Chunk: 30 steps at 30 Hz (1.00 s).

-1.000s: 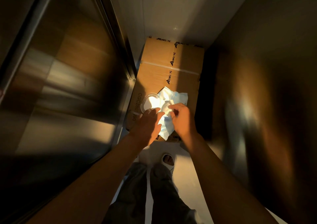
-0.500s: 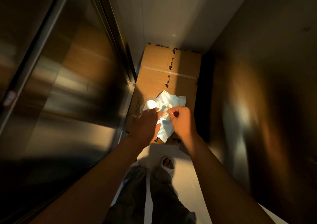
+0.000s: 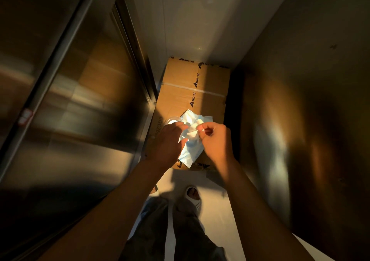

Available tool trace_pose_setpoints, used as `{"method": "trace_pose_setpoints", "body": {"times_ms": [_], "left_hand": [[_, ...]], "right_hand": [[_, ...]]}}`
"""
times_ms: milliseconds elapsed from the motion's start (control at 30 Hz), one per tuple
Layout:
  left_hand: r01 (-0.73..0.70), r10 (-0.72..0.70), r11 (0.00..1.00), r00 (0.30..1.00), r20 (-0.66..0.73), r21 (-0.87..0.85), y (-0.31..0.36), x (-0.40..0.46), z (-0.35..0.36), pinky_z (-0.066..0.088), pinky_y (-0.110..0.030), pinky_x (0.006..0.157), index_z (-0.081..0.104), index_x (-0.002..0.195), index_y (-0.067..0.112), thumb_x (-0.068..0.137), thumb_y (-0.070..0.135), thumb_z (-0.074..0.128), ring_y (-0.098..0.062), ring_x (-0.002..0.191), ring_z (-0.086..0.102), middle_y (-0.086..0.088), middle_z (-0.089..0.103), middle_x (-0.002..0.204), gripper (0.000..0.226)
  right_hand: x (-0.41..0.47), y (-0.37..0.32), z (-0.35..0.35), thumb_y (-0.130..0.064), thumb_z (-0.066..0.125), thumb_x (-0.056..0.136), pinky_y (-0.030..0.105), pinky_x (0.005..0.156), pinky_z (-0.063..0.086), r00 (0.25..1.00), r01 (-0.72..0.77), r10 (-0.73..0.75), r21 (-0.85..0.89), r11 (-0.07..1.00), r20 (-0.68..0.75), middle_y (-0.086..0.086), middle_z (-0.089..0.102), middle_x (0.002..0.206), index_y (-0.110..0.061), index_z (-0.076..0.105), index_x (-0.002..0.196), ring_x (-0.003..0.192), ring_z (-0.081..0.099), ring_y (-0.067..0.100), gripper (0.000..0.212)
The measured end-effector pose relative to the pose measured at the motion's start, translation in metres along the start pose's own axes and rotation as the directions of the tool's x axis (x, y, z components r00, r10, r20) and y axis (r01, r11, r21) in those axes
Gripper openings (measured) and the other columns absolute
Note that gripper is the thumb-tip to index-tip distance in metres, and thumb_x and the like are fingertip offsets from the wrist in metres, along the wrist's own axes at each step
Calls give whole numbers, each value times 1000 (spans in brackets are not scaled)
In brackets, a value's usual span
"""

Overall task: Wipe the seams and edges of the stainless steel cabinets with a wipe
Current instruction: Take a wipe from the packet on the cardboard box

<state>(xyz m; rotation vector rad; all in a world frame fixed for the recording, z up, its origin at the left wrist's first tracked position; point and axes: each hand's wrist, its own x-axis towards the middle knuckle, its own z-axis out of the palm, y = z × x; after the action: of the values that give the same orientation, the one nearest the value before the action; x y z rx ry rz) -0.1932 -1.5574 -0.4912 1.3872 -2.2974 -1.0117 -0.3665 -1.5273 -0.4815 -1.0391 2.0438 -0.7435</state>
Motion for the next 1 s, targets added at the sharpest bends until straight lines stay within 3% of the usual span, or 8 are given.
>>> {"method": "trace_pose_setpoints", "body": {"times_ms": [67,200,367,633,733,800,933,1000], "left_hand": [[-38,37,999,999,-40,-28,2,3,-5,49,-46,107,57,135,10,93,14,64,-33,124,59,-14,62,134,42],[-21,15,997,997,-73,-74,24,10,-26,49,-42,105,59,135,12,94,13,70,-27,123,58,-8,60,138,43],[-11,-12,989,987,-160,-146,56,14,-58,54,-38,96,63,130,20,90,29,69,-18,115,62,2,64,132,42],[-194,130,967,932,-338,-164,112,3,-119,53,-26,76,68,98,12,95,18,64,-12,92,63,1,66,103,7],[-231,158,962,908,-389,-146,133,-3,-141,55,-32,71,68,100,11,96,12,68,-13,89,65,1,67,101,3],[-254,180,959,888,-423,-125,147,-7,-155,55,-32,73,68,101,9,97,11,67,-16,88,65,0,67,100,5],[-268,179,952,879,-442,-147,178,-14,-184,49,-13,74,67,100,10,99,10,66,-9,85,64,1,66,93,2],[-210,119,960,905,-409,-185,192,-19,-195,48,-12,72,66,101,15,101,13,64,-7,85,64,5,66,92,3]], "right_hand": [[-1,-10,-6,-4,69,93,22,75,57,1000,23,-23,27,999,-16,1,75,88,-12,81,95,80,69,10,15],[-6,-41,-23,5,69,89,10,67,49,997,63,-59,97,993,-43,4,73,83,-10,79,87,73,66,8,18],[-22,-78,-49,3,73,84,21,62,50,984,160,-148,121,980,-101,-3,67,70,-18,73,80,66,61,7,21],[-62,-142,-94,-3,79,86,17,69,54,961,263,-235,217,940,-147,-10,67,82,-20,67,105,74,65,2,28],[-77,-164,-111,-3,77,88,16,74,57,950,298,-265,225,928,-165,-11,70,95,-22,68,116,87,69,3,35],[-82,-173,-120,1,73,89,16,73,55,939,327,-291,212,921,-183,-11,69,92,-20,71,114,82,67,4,33],[-92,-189,-138,3,70,90,16,72,53,921,366,-324,200,909,-216,-8,70,90,-18,73,113,79,66,6,32],[-98,-196,-147,3,70,90,15,71,52,915,377,-328,211,902,-234,-7,70,90,-18,74,113,79,67,7,31]]}}
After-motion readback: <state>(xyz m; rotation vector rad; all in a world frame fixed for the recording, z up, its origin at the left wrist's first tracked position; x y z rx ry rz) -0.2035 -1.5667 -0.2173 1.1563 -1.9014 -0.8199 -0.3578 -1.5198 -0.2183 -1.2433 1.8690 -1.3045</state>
